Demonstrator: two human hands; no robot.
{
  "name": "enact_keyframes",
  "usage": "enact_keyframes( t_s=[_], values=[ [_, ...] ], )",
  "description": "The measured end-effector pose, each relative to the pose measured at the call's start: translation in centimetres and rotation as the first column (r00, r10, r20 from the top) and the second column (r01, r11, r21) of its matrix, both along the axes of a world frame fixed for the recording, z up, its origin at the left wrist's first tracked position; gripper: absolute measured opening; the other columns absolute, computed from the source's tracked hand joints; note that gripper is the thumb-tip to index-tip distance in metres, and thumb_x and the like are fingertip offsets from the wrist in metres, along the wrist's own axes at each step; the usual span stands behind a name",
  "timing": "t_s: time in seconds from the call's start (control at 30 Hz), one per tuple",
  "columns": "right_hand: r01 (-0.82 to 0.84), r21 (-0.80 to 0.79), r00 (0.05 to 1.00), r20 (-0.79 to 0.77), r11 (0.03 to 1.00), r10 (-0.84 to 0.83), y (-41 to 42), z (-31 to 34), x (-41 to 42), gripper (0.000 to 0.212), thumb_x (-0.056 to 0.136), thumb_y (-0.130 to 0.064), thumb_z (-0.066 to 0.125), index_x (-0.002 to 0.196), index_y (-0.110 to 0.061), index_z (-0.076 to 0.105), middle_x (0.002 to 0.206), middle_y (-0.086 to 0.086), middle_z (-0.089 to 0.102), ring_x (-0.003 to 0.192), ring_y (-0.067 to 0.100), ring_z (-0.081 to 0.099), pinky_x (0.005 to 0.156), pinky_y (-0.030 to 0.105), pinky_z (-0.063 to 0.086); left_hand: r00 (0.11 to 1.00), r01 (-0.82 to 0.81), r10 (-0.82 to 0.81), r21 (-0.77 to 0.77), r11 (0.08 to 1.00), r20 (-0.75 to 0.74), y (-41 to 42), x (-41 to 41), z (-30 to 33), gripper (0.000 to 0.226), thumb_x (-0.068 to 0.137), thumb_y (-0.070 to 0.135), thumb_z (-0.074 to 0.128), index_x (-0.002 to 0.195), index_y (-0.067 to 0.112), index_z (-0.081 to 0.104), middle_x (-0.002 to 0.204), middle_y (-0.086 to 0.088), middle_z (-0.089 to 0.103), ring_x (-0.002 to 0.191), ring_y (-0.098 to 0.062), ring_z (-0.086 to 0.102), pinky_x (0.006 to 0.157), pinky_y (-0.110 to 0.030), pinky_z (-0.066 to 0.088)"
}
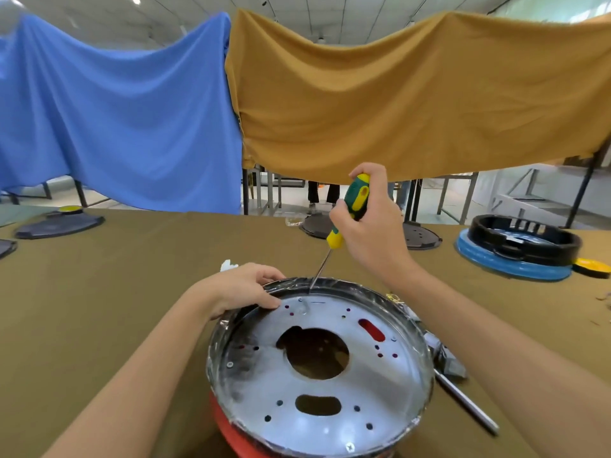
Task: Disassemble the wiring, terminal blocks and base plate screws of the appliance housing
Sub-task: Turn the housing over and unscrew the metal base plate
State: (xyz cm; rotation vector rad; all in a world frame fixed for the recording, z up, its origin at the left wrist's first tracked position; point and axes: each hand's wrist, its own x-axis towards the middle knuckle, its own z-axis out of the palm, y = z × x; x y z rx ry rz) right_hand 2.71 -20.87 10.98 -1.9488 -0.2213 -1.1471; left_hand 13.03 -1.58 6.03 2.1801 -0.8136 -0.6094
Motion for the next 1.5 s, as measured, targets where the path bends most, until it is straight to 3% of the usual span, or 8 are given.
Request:
enact_keyframes(
  t_s=[0.17, 0.37, 0.53, 0.73, 1.1, 1.3, 1.4, 1.5],
  values=[
    [-0.049, -0.02, 0.998, -0.03, 0.999, 0.048, 0.0, 0.3, 0.8, 0.029, 0.094, -0.007, 0.055, 0.112, -0.022, 0.037, 0.064, -0.004, 0.037, 0.044, 0.001, 0.043, 0.042, 0.011, 0.036, 0.997, 0.038, -0.036, -0.02, 0.999, 0.065, 0.0, 0.6, -0.8, 0.018, 0.093, 0.015, 0.064, 0.108, 0.024, 0.067, 0.103, 0.0, 0.073, 0.097, -0.021, 0.07, 0.093, -0.04, 0.055],
    [-0.024, -0.076, 0.999, -0.037, 0.997, 0.022, 0.5, 1.0, 1.6, 0.029, 0.092, -0.004, 0.054, 0.111, -0.019, 0.038, 0.062, -0.006, 0.038, 0.044, 0.001, 0.043, 0.042, 0.014, 0.034, 0.967, 0.087, -0.073, -0.048, 0.995, 0.244, -0.1, 0.5, -1.6, 0.019, 0.095, 0.043, 0.057, 0.09, 0.03, 0.07, 0.086, 0.01, 0.07, 0.075, -0.002, 0.062, 0.077, -0.025, 0.049],
    [-0.029, -0.079, 0.997, -0.077, 0.996, 0.023, 0.7, 0.9, 1.8, 0.028, 0.093, -0.006, 0.053, 0.113, -0.018, 0.038, 0.063, -0.006, 0.038, 0.046, 0.001, 0.041, 0.044, 0.015, 0.035, 0.94, 0.071, -0.086, 0.056, 0.996, 0.33, -0.4, 1.2, -1.7, 0.016, 0.092, 0.04, 0.062, 0.077, 0.036, 0.065, 0.067, 0.016, 0.062, 0.06, -0.001, 0.054, 0.064, -0.022, 0.043],
    [-0.023, -0.1, 0.997, -0.082, 0.995, 0.015, 0.9, 0.9, 2.0, 0.027, 0.093, -0.006, 0.053, 0.113, -0.017, 0.038, 0.064, -0.004, 0.036, 0.048, 0.003, 0.038, 0.046, 0.02, 0.038, 0.943, 0.121, -0.196, 0.273, 0.954, 0.269, -1.5, 1.7, -0.2, 0.02, 0.093, 0.047, 0.058, 0.093, 0.029, 0.066, 0.089, 0.009, 0.068, 0.085, -0.013, 0.064, 0.086, -0.034, 0.051],
    [-0.016, -0.149, 0.994, -0.105, 0.989, 0.0, 0.7, 1.1, 2.4, 0.027, 0.094, -0.006, 0.054, 0.113, -0.015, 0.037, 0.066, -0.003, 0.039, 0.049, 0.002, 0.041, 0.047, 0.021, 0.04, 0.952, 0.134, -0.183, 0.204, 0.97, 0.244, -1.6, 1.7, -1.3, 0.019, 0.095, 0.049, 0.055, 0.09, 0.031, 0.062, 0.08, 0.008, 0.061, 0.073, -0.013, 0.055, 0.078, -0.03, 0.046],
    [-0.156, -0.256, 0.944, -0.323, 0.954, 0.068, 1.0, 3.3, 2.8, 0.023, 0.098, -0.012, 0.055, 0.115, -0.015, 0.038, 0.067, 0.002, 0.039, 0.049, 0.006, 0.037, 0.048, 0.02, 0.042, 0.952, 0.104, -0.156, 0.197, 0.975, 0.265, -1.5, 1.3, -1.2, 0.017, 0.093, 0.052, 0.055, 0.086, 0.038, 0.063, 0.086, 0.007, 0.066, 0.08, -0.014, 0.061, 0.082, -0.032, 0.049],
    [-0.179, -0.323, 0.885, -0.465, 0.929, 0.009, 1.1, 5.1, 3.1, 0.024, 0.099, -0.02, 0.058, 0.113, -0.018, 0.039, 0.079, 0.02, 0.057, 0.057, 0.019, 0.054, 0.05, 0.034, 0.055, 0.941, 0.1, -0.145, 0.159, 0.982, 0.305, -1.5, 1.2, -1.3, 0.014, 0.092, 0.047, 0.059, 0.089, 0.033, 0.062, 0.091, 0.002, 0.068, 0.085, -0.02, 0.065, 0.082, -0.036, 0.052],
    [-0.179, -0.359, 0.826, -0.561, 0.916, -0.058, 1.0, 6.6, 3.0, 0.029, 0.098, -0.031, 0.063, 0.112, -0.018, 0.041, 0.091, 0.016, 0.067, 0.063, 0.025, 0.072, 0.055, 0.035, 0.062, 0.933, 0.093, -0.116, 0.083, 0.992, 0.34, -1.2, 0.9, -1.1, 0.019, 0.088, 0.04, 0.068, 0.102, 0.034, 0.058, 0.096, 0.014, 0.067, 0.093, -0.013, 0.065, 0.084, -0.031, 0.052]
  ],
)
